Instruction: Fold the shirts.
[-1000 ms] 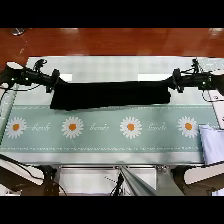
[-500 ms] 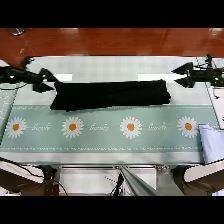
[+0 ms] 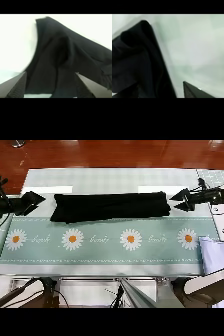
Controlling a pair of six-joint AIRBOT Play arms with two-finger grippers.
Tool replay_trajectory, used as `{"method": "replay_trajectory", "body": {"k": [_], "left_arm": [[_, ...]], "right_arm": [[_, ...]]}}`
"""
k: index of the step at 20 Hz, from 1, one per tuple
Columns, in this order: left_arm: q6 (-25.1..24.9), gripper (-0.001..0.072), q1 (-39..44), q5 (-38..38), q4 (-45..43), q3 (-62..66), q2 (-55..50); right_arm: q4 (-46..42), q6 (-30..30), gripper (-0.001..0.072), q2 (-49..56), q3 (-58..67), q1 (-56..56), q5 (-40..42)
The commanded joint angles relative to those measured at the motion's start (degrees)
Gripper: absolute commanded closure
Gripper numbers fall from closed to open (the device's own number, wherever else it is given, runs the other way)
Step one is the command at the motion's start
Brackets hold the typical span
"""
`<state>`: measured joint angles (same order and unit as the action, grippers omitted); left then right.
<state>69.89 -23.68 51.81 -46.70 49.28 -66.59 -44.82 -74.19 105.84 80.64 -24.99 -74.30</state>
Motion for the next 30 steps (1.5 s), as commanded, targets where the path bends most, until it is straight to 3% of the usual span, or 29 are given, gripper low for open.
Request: {"method": "replay_trajectory", "body": {"k": [1,4,5,6,7,8,9,15,22,27,30], "left_arm": [[-1.75,0.0003,2.99,-2.49,1.9,-5.99,5.46],[-1.75,0.0004,7.5,-3.8,5.77,-5.95,4.35],[-1.77,0.0005,8.96,-3.8,7.61,-5.84,3.67],[-1.75,0.0014,10.45,-3.69,8.41,-5.51,2.95],[-1.81,0.0225,11.78,-3.37,8.39,-5.05,2.45],[-1.99,0.0656,13.05,-2.93,8.39,-4.52,2.19],[-2.21,0.0682,14.27,-2.73,8.68,-4.04,2.16],[-3.02,0.0683,30.69,-5.53,9.66,2.47,-0.35],[0.5,0.0684,52.5,-5.29,9.68,20.59,-21.4],[4.66,0.0683,65.64,-2.01,10.56,35.45,-36.39],[4.52,0.0683,71.82,-1.64,18.95,40.24,-42.23]], "right_arm": [[2.1,1.07,0.0092,1.92,-0.17,4.37,-0.04],[2.54,0.7,0.0095,2.29,-0.17,8.79,0.48],[2.97,0.31,0.0157,2.14,-0.11,9.92,0.31],[3.5,0.42,0.0449,1.68,-0.11,10.47,-0.17],[3.76,0.87,0.0688,0.79,-0.11,10.54,-0.87],[3.23,0.98,0.0694,-0.74,-0.11,10.32,-1.81],[1.2,0.92,0.0694,-3.19,-0.13,9.84,-2.73],[-13.16,-0.17,0.0694,-29.05,-8.15,9.27,-5.4],[-14.19,-6.21,0.0694,-60.3,-21.49,9.29,-5.92],[-13.97,-8.79,0.0694,-67.91,-21.86,9.29,-7.43],[-13.53,-8.79,0.0694,-68.08,-21.86,9.31,-7.54]]}}
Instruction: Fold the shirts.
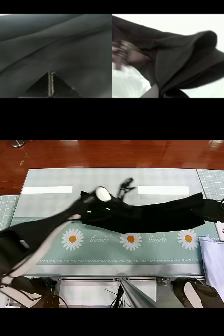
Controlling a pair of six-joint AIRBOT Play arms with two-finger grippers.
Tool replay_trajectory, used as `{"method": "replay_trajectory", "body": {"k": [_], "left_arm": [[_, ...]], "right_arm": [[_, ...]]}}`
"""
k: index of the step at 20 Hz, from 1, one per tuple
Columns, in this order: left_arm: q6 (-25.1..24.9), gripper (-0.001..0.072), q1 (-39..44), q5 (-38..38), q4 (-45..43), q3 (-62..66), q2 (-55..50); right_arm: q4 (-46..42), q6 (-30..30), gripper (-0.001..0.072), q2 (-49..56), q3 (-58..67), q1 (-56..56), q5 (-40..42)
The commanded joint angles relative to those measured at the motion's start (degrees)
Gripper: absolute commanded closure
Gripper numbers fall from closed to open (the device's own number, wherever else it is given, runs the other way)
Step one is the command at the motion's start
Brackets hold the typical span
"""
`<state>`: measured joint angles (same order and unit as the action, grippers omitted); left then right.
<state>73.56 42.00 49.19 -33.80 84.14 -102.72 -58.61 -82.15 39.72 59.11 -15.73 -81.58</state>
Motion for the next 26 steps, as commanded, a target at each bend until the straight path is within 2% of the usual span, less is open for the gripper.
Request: {"method": "replay_trajectory", "body": {"k": [1,4,6,7,11,13,16,19,23,26], "left_arm": [[0.83,0.0683,7.93,1.01,8.11,6.12,-7.34],[0.57,0.0683,10.88,2.45,9.42,7.3,-9.11],[2.75,0.0683,7.98,3.63,9.68,8.07,-8.87],[4.26,0.0682,4.79,3.85,10.05,8.13,-8.33],[3.43,0.0682,-11.5,9.55,9.4,8.02,-2.47],[2.97,0.0682,-19.47,13.16,6.67,6.71,3.21],[0.66,0.0683,-29.66,16.28,-2.08,-1.2,16.98],[2.21,0.0682,-38.66,14.38,-14.91,-17.64,34.75],[2.19,0.0682,-50.71,11.89,-16.59,-40.44,58.51],[2.86,0.0682,-55.39,11.89,-16.61,-51.49,73.07]], "right_arm": [[0.24,-0.85,0.0695,-1.97,-0.31,0.31,0.15],[1.79,-0.83,0.0694,-1.97,-0.33,0.31,0.81],[1.77,-0.85,0.0694,-1.97,-0.33,0.31,0.76],[1.95,-0.85,0.0694,-1.97,-0.31,0.31,0.76],[5.9,-0.46,0.0694,-1.46,-0.31,0.72,1.27],[7.39,-0.63,0.0694,0.42,-0.31,5.25,3.69],[8.57,-1.29,0.0694,7.1,0.83,18.4,11.76],[8.57,-1.4,0.0694,20.13,7.67,30.53,17.94],[8.68,-1.25,0.0694,40.72,21.97,40.09,20.24],[9.29,-2.75,0.0694,53.31,30.64,43.32,20.13]]}}
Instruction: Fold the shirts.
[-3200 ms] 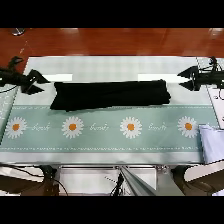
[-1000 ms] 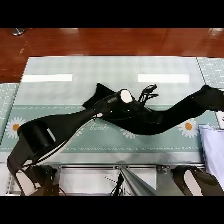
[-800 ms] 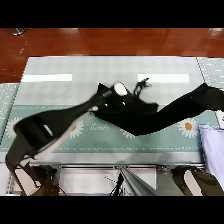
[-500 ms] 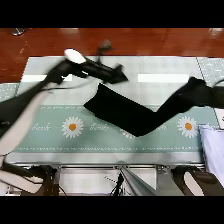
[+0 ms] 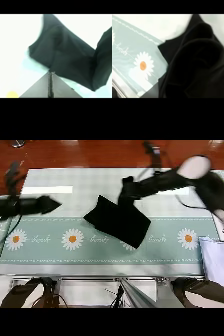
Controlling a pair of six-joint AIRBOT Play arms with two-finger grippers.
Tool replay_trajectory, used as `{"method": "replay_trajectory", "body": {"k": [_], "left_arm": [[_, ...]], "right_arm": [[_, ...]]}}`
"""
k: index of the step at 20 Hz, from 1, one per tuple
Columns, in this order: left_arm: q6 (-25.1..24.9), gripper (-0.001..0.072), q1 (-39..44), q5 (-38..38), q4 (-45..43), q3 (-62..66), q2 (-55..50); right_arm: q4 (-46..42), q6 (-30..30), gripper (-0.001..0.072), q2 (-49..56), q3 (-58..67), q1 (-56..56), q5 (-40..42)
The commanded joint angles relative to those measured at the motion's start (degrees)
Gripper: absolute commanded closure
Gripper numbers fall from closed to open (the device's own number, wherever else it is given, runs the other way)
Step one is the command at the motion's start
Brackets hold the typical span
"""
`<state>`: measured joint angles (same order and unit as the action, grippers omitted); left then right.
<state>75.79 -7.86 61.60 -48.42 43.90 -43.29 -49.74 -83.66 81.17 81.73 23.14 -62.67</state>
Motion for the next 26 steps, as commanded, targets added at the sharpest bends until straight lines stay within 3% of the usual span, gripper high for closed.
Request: {"method": "replay_trajectory", "body": {"k": [1,7,8,9,10,14,18,20,23,25,26], "left_arm": [[1.62,0.0682,-6.4,-0.55,-1.99,-13.97,17.27],[4.9,0.0682,-7.13,-0.09,-1.92,-19.87,22.69],[4.9,0.0682,-7.13,-0.26,-1.92,-19.87,22.51],[4.9,0.0682,-7.13,-0.79,-1.92,-19.87,22.34],[4.9,0.0682,-7.13,-1.42,-1.92,-19.87,22.27],[4.92,0.0682,-7.13,-3.34,-1.92,-19.87,22.16],[4.92,0.0682,-7.13,-3.34,-1.92,-19.87,22.16],[4.9,0.0682,-7.13,-3.34,-1.92,-19.87,22.16],[4.9,0.0682,-7.13,-3.54,-1.95,-19.87,22.16],[4.9,0.0682,-7.13,-3.52,-1.92,-19.87,22.16],[4.9,0.0682,-7.13,-3.54,-1.92,-19.87,22.16]], "right_arm": [[0.42,-1.64,0.0694,15.06,10.1,5.09,1.22],[0.83,-4.31,0.0693,26.18,18.27,6.21,0.11],[1.42,-4.24,0.0643,26.84,18.75,6.25,0.15],[1.7,-4.35,0.0394,27.02,18.78,6.25,0.09],[1.97,-4.63,0.0077,26.77,18.8,6.21,-1.11],[1.44,-1.57,0.0085,21.49,19.02,0.15,-16.98],[-19.76,-1.75,0.0085,5.42,16.02,-9.68,-27.04],[-26.53,-4.24,0.0085,-6.82,4.92,-15.3,-21.0],[-27.32,-14.27,0.0086,-27.15,-24.7,-22.49,-2.51],[-23.37,-24.28,0.0086,-38.01,-45.88,-23.37,9.88],[-17.14,-26.12,0.0086,-40.59,-53.53,-23.37,14.53]]}}
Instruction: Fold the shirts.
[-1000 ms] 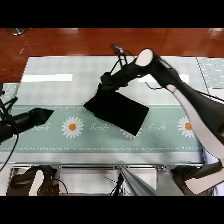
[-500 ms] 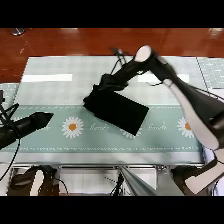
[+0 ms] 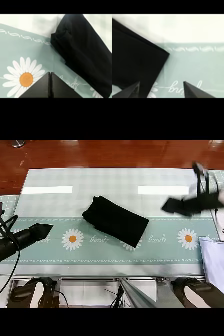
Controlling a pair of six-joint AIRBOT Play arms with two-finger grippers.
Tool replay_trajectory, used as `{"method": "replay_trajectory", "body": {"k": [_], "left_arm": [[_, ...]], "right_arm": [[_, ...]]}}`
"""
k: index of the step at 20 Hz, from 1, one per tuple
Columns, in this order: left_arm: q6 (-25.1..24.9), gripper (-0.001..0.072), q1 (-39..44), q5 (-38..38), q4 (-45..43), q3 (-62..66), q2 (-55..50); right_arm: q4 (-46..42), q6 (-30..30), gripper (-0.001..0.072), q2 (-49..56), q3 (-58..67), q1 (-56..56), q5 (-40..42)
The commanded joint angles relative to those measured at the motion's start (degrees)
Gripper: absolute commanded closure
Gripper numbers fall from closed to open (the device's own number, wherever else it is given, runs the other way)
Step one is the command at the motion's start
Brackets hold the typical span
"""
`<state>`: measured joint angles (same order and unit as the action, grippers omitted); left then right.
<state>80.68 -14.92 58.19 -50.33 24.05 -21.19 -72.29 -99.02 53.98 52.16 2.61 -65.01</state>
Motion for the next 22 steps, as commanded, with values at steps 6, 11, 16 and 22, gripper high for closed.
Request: {"method": "replay_trajectory", "body": {"k": [6,11,16,22], "left_arm": [[0.02,0.0682,-0.07,-0.17,0.46,-0.02,-0.96],[0.0,0.0682,-0.07,-0.22,1.46,-0.07,-2.49],[0.0,0.0682,-0.07,-0.37,1.46,-0.07,-2.69],[-0.02,0.0682,-0.04,-0.74,2.75,-0.07,-2.69]], "right_arm": [[35.23,8.7,0.0087,-3.65,-33.97,-0.98,24.52],[44.11,22.6,0.0086,14.95,-24.81,-0.96,14.32],[44.48,23.71,0.0087,25.59,-16.57,3.23,12.15],[42.4,27.63,0.0694,28.89,1.11,10.14,7.78]]}}
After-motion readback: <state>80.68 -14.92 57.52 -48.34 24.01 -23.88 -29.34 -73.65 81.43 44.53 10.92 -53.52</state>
